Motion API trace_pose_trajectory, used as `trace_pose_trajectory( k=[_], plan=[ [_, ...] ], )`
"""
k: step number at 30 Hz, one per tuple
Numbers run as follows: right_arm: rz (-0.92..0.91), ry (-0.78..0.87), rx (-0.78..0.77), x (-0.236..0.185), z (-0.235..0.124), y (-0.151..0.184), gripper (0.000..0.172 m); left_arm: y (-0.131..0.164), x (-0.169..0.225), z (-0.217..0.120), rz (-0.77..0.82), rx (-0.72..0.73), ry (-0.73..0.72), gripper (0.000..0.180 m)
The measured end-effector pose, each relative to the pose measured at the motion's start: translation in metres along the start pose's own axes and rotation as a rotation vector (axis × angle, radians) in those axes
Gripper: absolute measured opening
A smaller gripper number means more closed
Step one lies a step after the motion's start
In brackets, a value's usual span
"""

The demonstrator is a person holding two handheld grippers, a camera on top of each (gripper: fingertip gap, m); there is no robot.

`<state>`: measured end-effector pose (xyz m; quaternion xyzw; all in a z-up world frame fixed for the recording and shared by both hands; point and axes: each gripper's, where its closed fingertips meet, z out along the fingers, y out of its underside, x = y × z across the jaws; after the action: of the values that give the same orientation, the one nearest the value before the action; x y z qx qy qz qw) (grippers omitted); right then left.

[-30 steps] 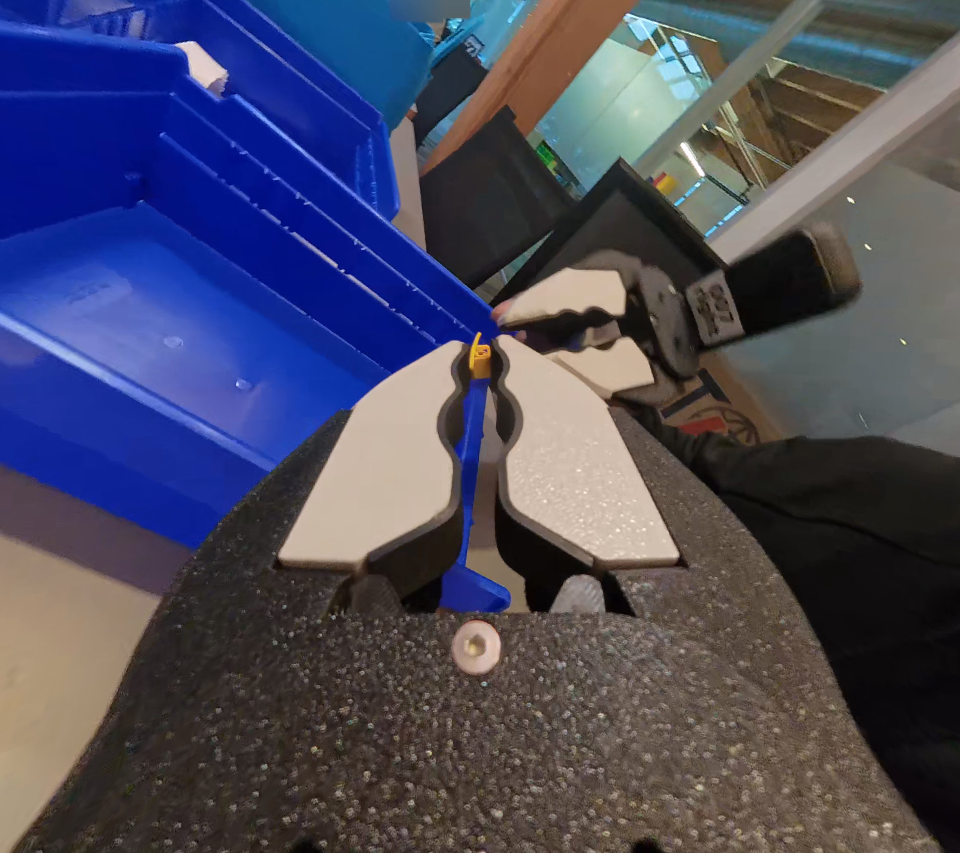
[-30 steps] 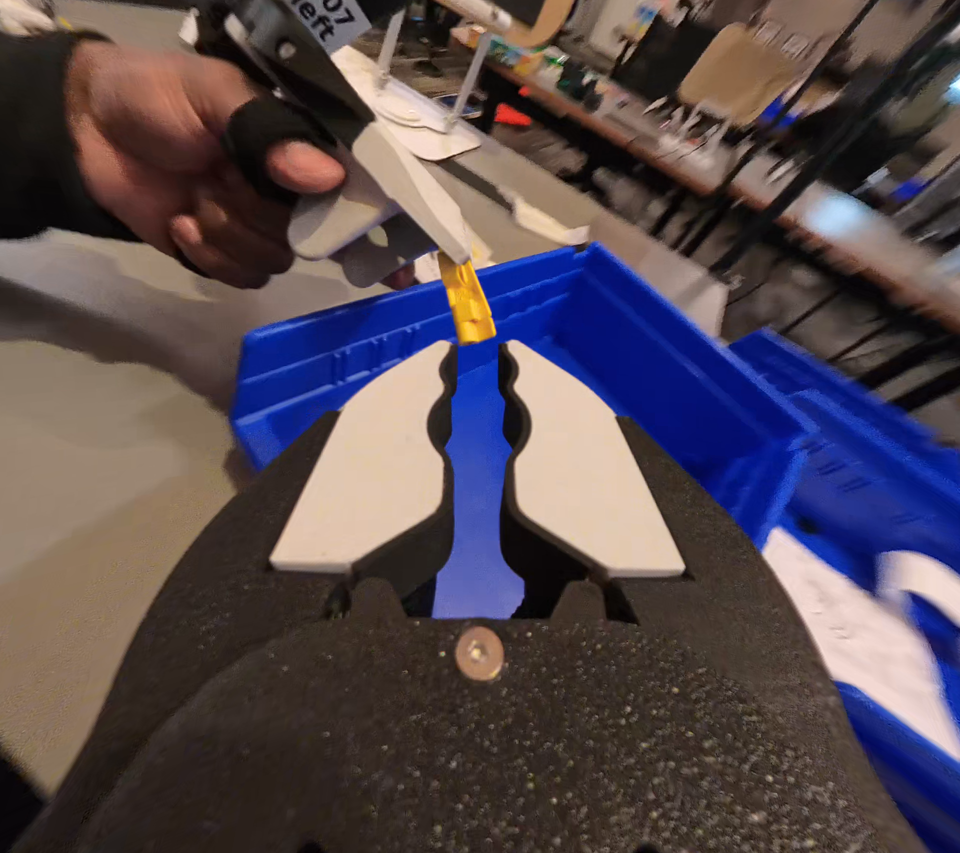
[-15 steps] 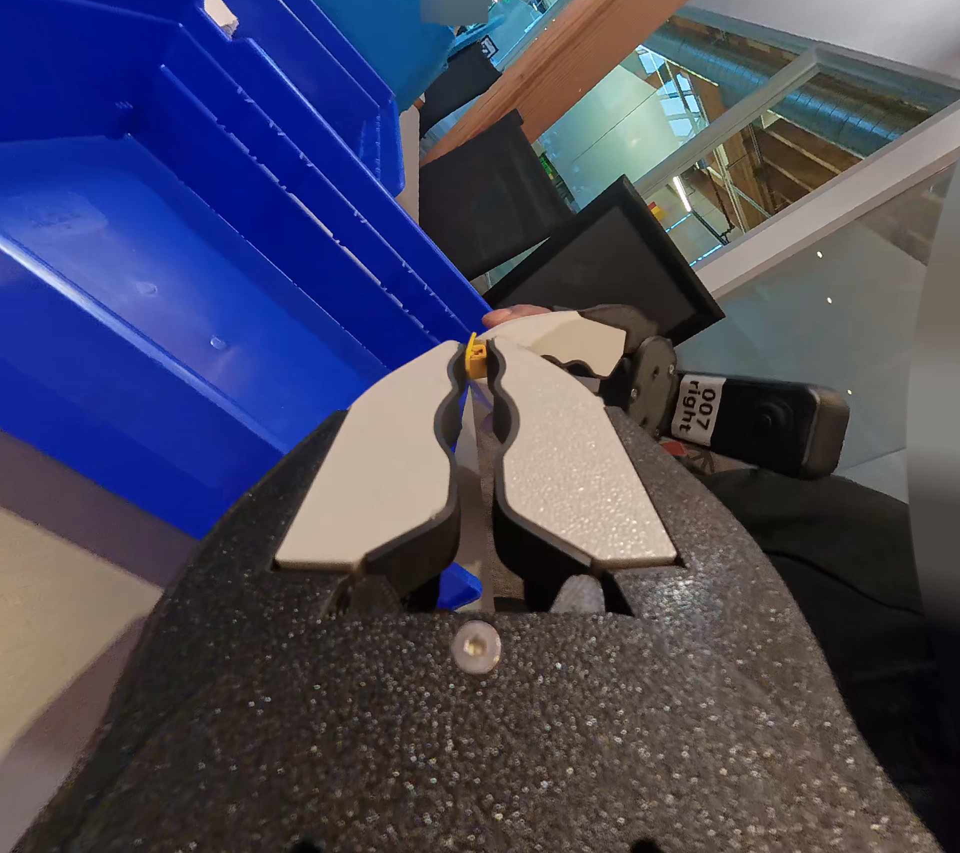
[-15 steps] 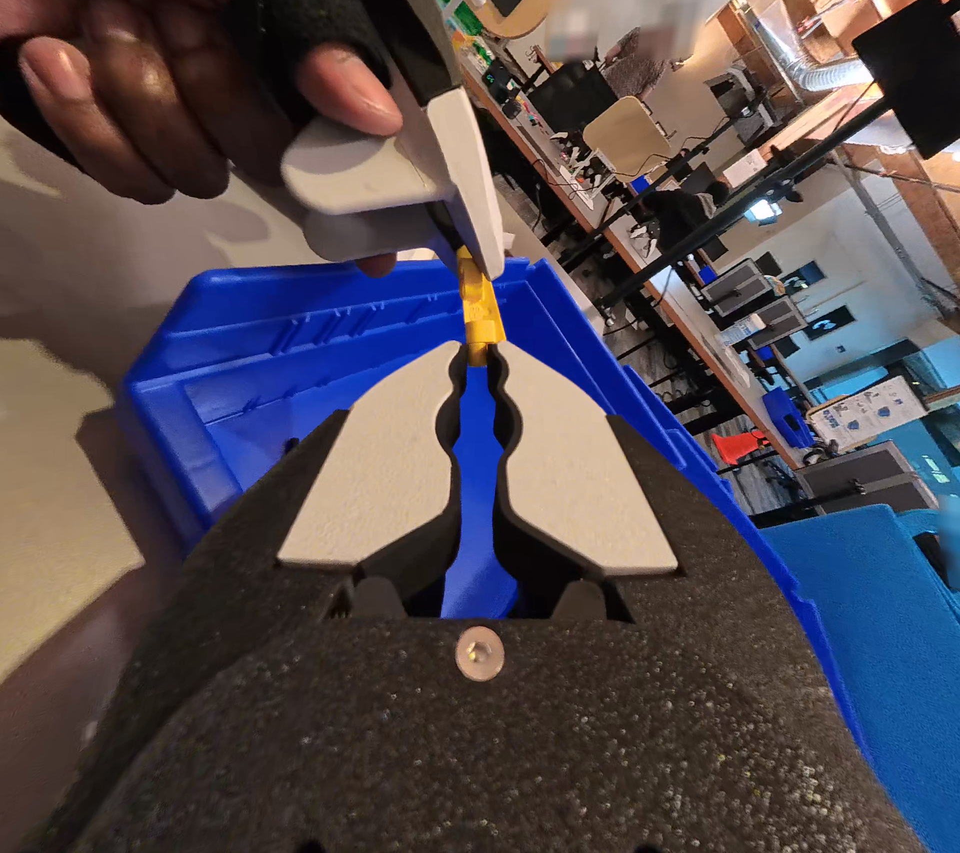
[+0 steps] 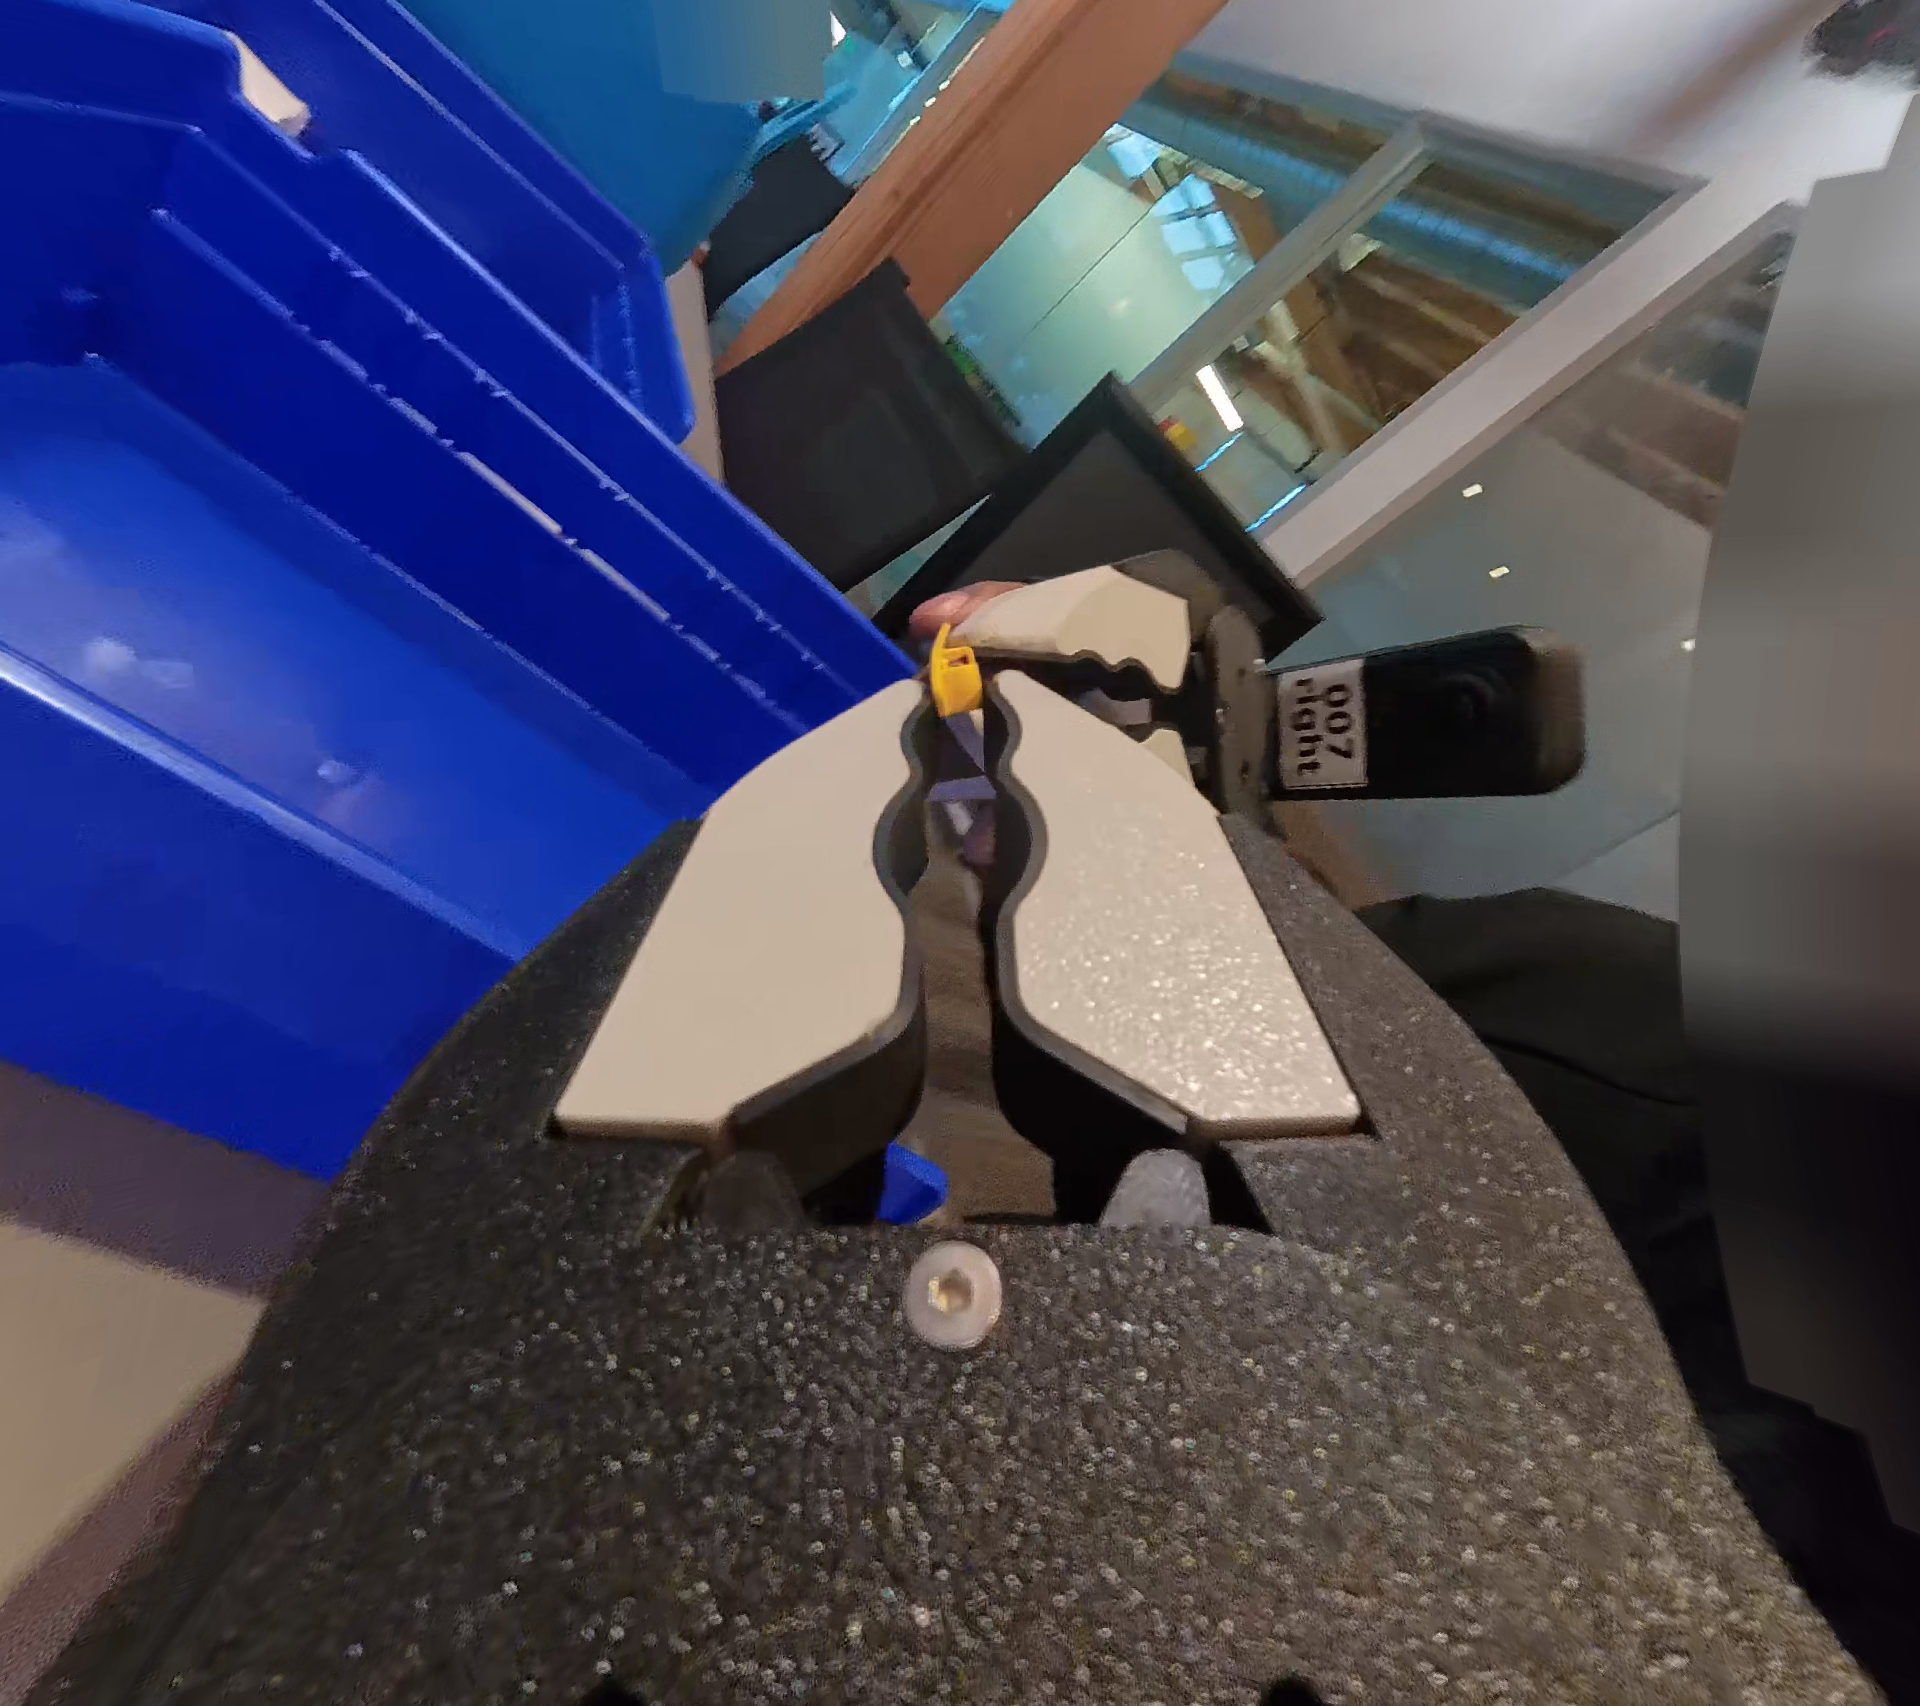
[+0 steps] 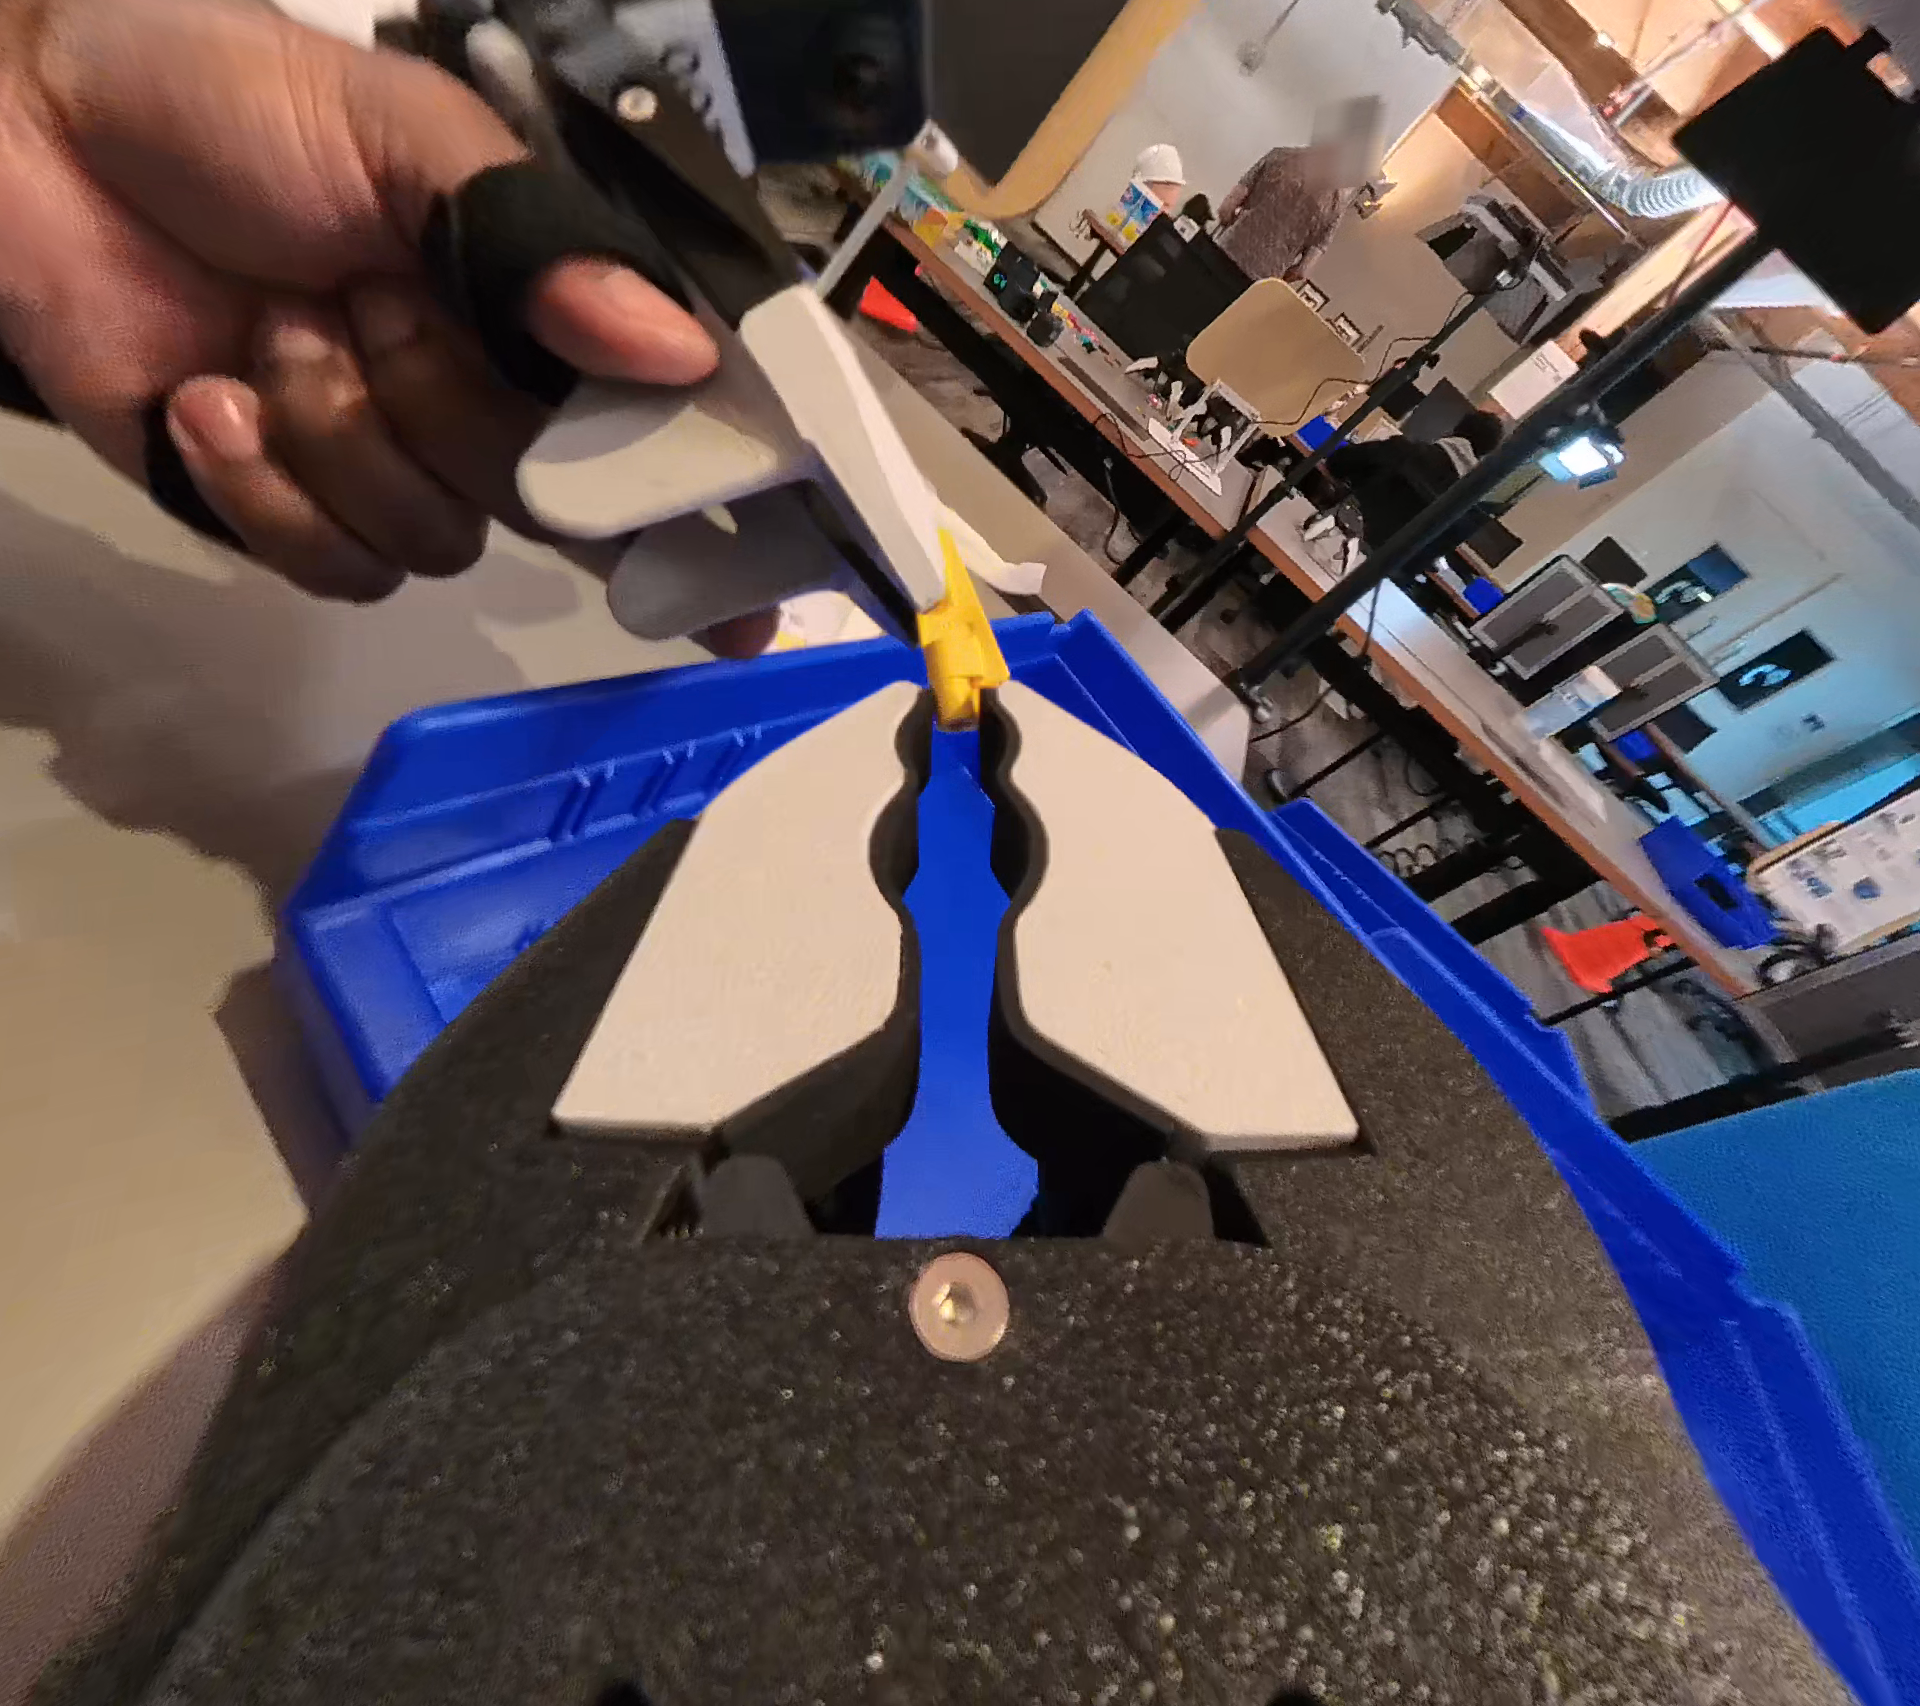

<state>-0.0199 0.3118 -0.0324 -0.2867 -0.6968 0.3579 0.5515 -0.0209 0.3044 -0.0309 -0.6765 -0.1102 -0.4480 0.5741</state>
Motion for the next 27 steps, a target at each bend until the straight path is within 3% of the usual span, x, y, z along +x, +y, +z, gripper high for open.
trace_pose_trajectory(
  k=[7, 13, 23, 27],
  plan=[
    [0.210, 0.026, 0.100, 0.002, -0.003, -0.004, 0.015, -0.016, 0.013, -0.011, -0.139, 0.123, 0.242, 0.008],
    [0.310, 0.023, 0.178, 0.001, -0.007, -0.009, 0.013, -0.022, 0.024, -0.016, -0.169, 0.168, 0.360, 0.008],
    [0.354, 0.009, 0.202, -0.001, -0.008, -0.006, 0.012, -0.021, 0.025, -0.015, -0.161, 0.170, 0.372, 0.008],
    [0.358, 0.000, 0.222, 0.000, -0.009, -0.007, 0.013, -0.014, 0.015, -0.010, -0.077, 0.124, 0.267, 0.008]
  ],
)
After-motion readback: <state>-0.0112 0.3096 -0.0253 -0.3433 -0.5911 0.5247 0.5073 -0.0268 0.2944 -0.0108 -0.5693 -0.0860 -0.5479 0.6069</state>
